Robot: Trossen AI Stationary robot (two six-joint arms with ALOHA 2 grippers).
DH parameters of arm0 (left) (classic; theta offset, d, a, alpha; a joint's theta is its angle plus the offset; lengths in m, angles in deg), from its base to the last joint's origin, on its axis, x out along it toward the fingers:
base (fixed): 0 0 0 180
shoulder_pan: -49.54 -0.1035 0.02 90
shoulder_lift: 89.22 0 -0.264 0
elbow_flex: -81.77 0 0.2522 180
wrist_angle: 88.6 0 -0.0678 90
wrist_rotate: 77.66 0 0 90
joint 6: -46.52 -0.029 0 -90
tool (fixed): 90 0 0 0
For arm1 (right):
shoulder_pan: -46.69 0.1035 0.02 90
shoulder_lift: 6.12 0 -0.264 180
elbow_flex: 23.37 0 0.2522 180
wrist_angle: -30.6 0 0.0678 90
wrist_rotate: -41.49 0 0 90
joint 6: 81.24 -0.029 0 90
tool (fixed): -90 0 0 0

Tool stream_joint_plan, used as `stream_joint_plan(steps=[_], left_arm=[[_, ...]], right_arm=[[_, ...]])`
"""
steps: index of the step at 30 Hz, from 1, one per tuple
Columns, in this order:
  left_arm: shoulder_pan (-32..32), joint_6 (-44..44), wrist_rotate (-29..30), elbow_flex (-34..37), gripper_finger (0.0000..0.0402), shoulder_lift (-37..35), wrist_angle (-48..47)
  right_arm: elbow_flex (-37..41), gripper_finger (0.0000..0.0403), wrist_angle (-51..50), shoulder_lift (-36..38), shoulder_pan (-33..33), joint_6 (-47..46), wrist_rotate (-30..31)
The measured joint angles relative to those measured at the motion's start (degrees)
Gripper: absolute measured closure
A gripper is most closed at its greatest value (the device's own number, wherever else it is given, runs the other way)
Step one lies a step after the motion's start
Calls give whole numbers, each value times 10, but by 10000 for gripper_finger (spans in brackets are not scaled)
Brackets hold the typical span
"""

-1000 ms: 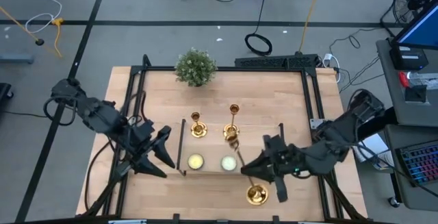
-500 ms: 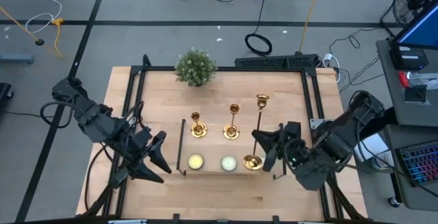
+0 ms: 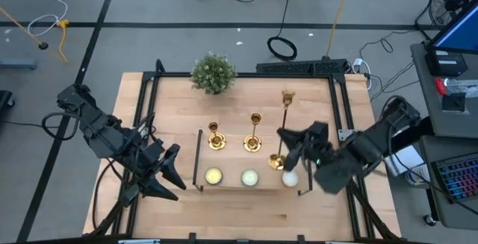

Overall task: Pick & Place candle stick holders
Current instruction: Put the candle holder on the shelf aligned with the other candle holder

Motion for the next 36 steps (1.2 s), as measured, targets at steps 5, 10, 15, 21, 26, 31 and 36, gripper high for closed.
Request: stream_joint_plan(steps=[5,10,15,21,26,31,36], left_arm=[[0,5,7,0,240,0,0],[5,8,21,0,241,0,0],[19,19,64,0,240,0,0],[40,40,126,0,241,0,1],[55,51,173,0,241,0,1],[69,59,198,0,241,0,2],[76,61,200,1,241,5,1]], right_arm=[[0,391,-28,49,-41,46,-54],[0,391,-2,112,-110,184,-92],[0,391,60,171,-236,323,-168],[0,391,120,199,-382,425,-105],[0,391,130,173,-422,483,32],[0,391,134,114,-373,505,102],[1,391,171,49,-282,501,202]])
